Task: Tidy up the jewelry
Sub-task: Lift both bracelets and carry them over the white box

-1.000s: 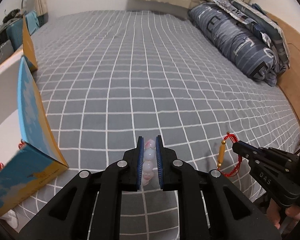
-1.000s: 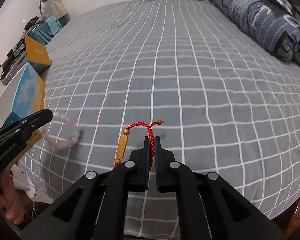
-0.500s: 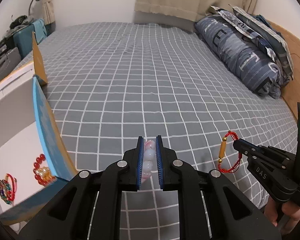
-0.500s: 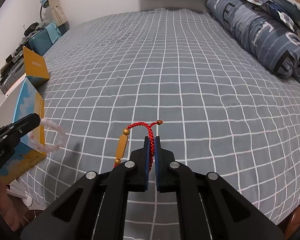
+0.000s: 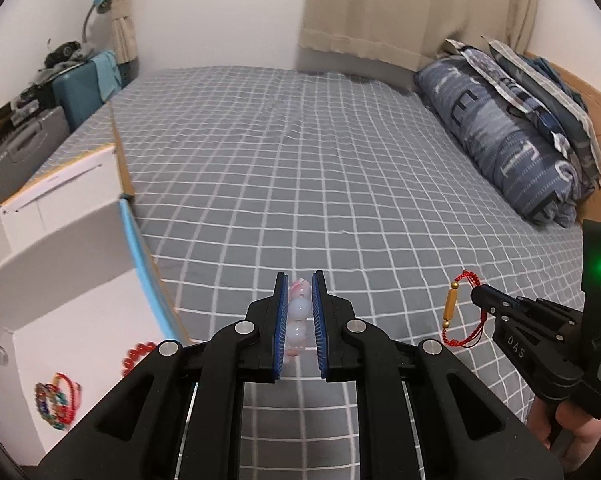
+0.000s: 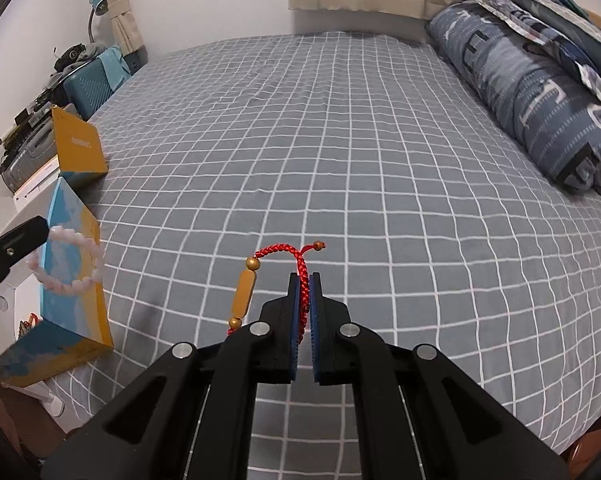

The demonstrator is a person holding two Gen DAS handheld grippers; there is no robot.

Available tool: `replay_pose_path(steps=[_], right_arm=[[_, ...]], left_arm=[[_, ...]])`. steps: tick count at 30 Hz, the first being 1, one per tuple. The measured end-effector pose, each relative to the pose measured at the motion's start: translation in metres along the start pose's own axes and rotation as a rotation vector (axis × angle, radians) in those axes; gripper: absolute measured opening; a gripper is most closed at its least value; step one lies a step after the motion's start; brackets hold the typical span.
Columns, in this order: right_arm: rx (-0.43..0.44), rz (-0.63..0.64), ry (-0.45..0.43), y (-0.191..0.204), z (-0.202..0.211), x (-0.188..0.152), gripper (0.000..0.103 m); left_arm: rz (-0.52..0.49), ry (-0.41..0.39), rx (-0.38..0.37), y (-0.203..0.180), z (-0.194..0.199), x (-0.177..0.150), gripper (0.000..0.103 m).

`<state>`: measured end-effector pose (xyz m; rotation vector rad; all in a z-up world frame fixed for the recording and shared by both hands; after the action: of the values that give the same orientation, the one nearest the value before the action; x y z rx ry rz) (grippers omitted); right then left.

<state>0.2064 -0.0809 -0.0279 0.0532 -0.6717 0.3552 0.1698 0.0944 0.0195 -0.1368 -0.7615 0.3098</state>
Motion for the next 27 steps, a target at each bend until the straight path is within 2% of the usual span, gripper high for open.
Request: replay_pose_path(steps=[7, 14, 20, 27], right_arm=[[0.028, 0.039, -0.006, 0.029, 0.005, 0.028, 0.004], [0.068, 0.091, -0.03, 0.071, 0.014, 0.056, 0.004], [0.126, 0.149, -0.065, 0.127, 0.025, 0.078, 0.004], [0.209, 0.266, -0.093, 0.225, 0.036, 0.097, 0.004]], left_arm=[[0.058, -0.011, 0.027, 0.042, 0.023, 0.022, 0.012], [0.105, -0.047, 0.09, 0.091, 0.045, 0.036, 0.012], [0.159, -0.053, 0.151, 0.143, 0.061, 0.031, 0.012], [0.239, -0.058, 0.249, 0.218, 0.079, 0.015, 0.012]])
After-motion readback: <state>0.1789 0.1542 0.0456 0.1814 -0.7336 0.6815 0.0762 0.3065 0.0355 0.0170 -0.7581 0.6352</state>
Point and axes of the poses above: each gripper's, at about its wrist camera, not at the fingertips, and z roughly against the way its jaws point, y to its left, x to its top, the point moved 10 cm from there along -z, roughly the way its jaws point, and after that the axes turned 13 degrees about z, right-handed, at the moved point
